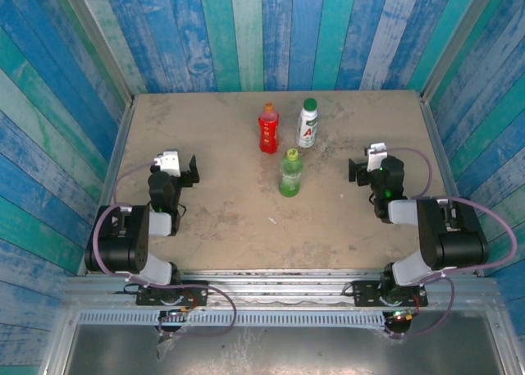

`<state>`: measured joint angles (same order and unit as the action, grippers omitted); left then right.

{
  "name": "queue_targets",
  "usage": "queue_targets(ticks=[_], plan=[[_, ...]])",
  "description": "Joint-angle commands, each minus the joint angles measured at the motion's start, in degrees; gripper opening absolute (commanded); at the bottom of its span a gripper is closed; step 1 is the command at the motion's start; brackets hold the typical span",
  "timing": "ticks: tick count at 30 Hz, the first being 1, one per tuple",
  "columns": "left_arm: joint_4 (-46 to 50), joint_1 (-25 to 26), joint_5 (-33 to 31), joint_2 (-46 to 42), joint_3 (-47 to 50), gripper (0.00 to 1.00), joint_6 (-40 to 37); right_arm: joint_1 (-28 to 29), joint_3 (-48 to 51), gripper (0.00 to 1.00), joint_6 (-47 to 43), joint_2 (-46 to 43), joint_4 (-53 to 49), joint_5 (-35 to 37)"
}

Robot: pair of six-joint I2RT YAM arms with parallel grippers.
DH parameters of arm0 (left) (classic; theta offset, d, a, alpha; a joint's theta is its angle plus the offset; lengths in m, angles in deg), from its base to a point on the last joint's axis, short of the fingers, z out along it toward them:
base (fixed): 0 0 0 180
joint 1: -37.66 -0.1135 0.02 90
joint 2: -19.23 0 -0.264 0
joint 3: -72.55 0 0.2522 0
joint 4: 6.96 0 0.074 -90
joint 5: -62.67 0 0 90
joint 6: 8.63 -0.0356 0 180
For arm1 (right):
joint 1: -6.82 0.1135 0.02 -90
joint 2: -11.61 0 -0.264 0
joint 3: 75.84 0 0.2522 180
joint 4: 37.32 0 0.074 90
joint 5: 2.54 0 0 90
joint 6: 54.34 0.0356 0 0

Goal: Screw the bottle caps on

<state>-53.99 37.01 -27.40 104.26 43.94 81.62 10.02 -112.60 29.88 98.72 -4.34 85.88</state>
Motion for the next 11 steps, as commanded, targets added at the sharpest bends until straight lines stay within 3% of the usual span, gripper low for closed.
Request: queue_targets(ticks=[1, 11], plan=[[-0.7, 0.0, 0.1, 1.1, -0.8, 0.94, 0.5, -0.3, -0.9, 1.0, 0.6, -0.2, 0.1, -0.4], [-0.6, 0.3, -0.4, 1.1, -0.9, 0.94, 0.4, -0.3, -0.9, 1.0, 0.5, -0.2, 0.1, -0.4]])
